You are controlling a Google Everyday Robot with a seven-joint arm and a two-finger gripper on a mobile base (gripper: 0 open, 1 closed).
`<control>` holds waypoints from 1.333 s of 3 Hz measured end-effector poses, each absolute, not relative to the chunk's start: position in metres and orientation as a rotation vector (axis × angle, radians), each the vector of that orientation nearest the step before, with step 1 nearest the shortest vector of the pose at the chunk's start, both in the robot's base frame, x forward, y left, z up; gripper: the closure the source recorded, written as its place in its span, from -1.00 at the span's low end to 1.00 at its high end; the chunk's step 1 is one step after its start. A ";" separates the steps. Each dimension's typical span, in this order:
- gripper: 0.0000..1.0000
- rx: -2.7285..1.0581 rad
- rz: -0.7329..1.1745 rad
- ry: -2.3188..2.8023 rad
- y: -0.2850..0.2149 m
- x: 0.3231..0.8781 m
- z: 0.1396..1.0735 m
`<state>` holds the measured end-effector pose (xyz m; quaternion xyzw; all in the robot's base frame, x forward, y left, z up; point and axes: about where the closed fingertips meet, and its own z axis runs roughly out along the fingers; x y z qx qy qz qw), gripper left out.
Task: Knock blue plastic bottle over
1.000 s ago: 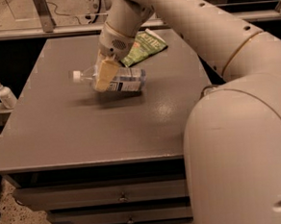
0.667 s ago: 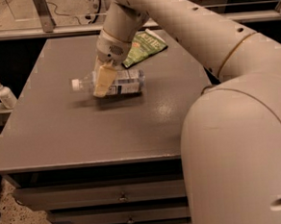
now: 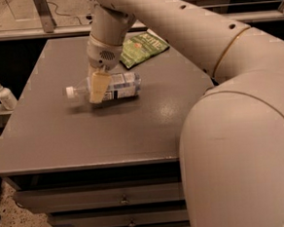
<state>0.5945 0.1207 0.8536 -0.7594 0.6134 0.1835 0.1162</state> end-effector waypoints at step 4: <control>-1.00 -2.236 0.517 1.743 0.119 0.593 0.871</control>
Offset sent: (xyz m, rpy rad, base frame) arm -0.0121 0.0032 0.0080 -0.0507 -0.0190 0.0511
